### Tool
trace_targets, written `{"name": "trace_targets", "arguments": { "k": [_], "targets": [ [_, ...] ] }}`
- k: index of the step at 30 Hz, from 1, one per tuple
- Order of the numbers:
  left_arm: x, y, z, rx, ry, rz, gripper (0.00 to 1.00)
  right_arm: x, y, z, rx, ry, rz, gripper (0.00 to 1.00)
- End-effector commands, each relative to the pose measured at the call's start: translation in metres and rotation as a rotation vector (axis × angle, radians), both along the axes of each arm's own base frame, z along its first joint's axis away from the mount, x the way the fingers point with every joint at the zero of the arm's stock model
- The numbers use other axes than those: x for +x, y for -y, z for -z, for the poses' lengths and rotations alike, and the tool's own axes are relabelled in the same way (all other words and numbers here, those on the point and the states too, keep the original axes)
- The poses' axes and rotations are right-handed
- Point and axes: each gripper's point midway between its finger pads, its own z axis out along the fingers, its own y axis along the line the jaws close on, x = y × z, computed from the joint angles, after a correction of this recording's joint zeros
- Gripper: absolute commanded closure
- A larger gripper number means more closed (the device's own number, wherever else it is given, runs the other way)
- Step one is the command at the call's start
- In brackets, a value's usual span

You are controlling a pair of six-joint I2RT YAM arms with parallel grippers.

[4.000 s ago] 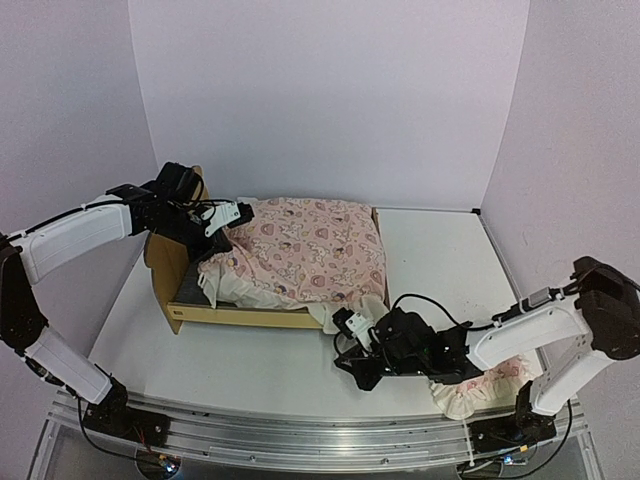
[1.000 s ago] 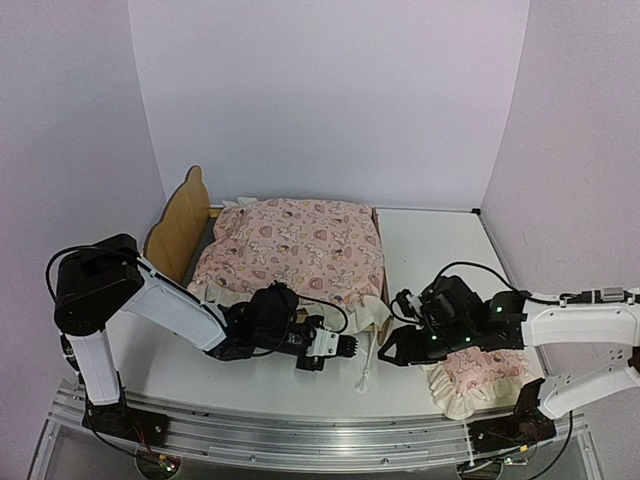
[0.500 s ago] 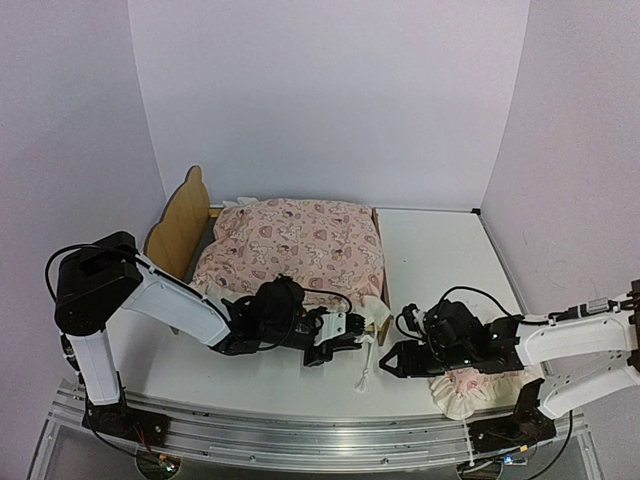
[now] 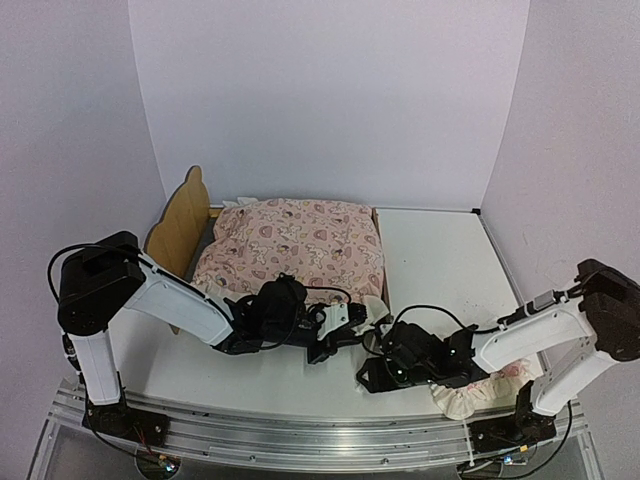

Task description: Set up the pet bed

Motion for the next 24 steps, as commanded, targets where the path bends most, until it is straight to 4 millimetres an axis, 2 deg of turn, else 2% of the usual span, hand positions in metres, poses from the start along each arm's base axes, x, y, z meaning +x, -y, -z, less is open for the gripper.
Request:
{"name": "trace_targets", "arguments": {
  "k": [1, 2, 4, 6, 9, 11, 19, 24],
  "targets": [
    [0.008, 0.002, -0.021, -0.054, 0.019, -0.039, 1.00, 0.000, 0.002, 0.018, -0.089, -0.021, 0.012, 0.56],
    [0.009, 0.002, -0.022, -0.056, 0.020, -0.042, 1.00, -0.001, 0.005, 0.023, -0.114, -0.028, 0.015, 0.61],
    [0.010, 0.001, -0.026, -0.064, 0.020, -0.050, 1.00, -0.006, 0.007, 0.030, -0.140, -0.048, 0.004, 0.86],
    [0.013, 0.000, -0.029, -0.070, 0.014, -0.061, 1.00, -0.017, -0.002, 0.031, -0.134, -0.078, -0.068, 0.99],
    [0.018, -0.001, -0.038, -0.090, 0.005, -0.079, 1.00, -0.041, -0.031, 0.017, -0.065, -0.088, -0.260, 1.00],
    [0.021, -0.001, -0.045, -0.108, 0.002, -0.081, 1.00, -0.050, -0.047, 0.003, -0.014, -0.061, -0.344, 1.00],
    [0.021, 0.009, -0.059, -0.155, -0.010, -0.055, 1.00, -0.035, -0.071, -0.046, 0.065, 0.103, -0.389, 1.00],
    [0.028, 0.009, -0.064, -0.169, -0.080, -0.076, 1.00, -0.033, -0.073, -0.077, 0.157, 0.169, -0.385, 1.00]
  ]
}}
